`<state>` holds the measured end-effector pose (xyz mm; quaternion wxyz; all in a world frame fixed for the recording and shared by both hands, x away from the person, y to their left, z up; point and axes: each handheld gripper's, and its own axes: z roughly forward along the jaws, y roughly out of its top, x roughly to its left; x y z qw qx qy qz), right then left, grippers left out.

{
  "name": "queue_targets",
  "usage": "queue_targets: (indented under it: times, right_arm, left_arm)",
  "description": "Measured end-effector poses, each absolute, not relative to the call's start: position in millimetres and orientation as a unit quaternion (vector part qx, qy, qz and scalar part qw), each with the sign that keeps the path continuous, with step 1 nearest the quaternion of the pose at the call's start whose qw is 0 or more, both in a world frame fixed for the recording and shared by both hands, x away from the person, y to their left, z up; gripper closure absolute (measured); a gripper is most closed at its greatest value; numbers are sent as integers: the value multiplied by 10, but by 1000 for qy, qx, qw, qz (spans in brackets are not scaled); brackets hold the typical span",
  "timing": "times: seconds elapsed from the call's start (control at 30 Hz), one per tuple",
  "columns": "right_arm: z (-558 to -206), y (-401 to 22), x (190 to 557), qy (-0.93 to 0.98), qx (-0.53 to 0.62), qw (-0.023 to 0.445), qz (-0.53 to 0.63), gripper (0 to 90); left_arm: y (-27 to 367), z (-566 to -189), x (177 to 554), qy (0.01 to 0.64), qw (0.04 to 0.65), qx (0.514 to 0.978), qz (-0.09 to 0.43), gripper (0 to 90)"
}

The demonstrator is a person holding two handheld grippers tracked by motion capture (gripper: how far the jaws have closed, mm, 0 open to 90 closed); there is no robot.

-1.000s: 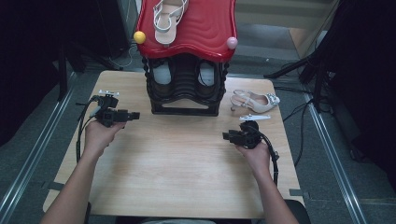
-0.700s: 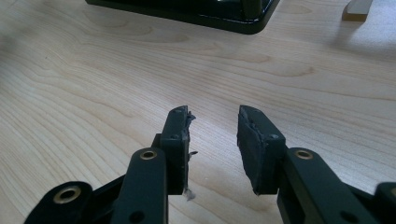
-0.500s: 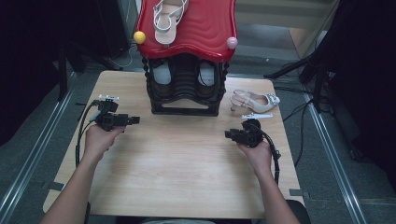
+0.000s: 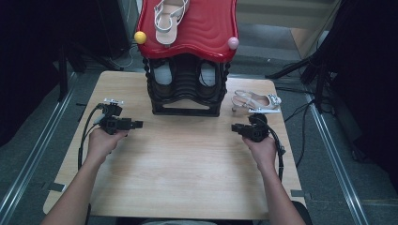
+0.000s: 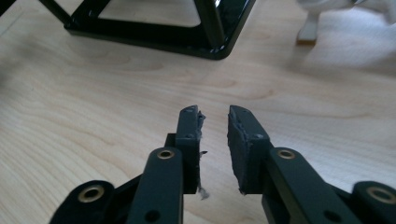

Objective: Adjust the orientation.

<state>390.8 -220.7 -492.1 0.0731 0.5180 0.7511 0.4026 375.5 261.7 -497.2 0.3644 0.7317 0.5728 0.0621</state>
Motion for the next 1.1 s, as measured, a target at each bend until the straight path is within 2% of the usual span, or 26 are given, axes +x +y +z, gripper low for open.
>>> queue_targets:
  times: [0.13,0.23,0.57,1.1]
  right_arm:
    - [-4905,-2275,3973,742,531,56,406,834]
    - [-4866,-2306,4037,741,532,62,405,898]
    - [-4729,-2472,4314,718,563,86,400,900]
    - [-4432,-2476,4908,694,594,116,390,900]
  left_arm:
    - [2600,-4980,3758,572,361,734,64,368]
    - [2590,-4980,3759,570,359,736,67,369]
    - [2602,-5004,3772,570,357,737,67,373]
    - [2510,-5074,3804,555,346,754,64,376]
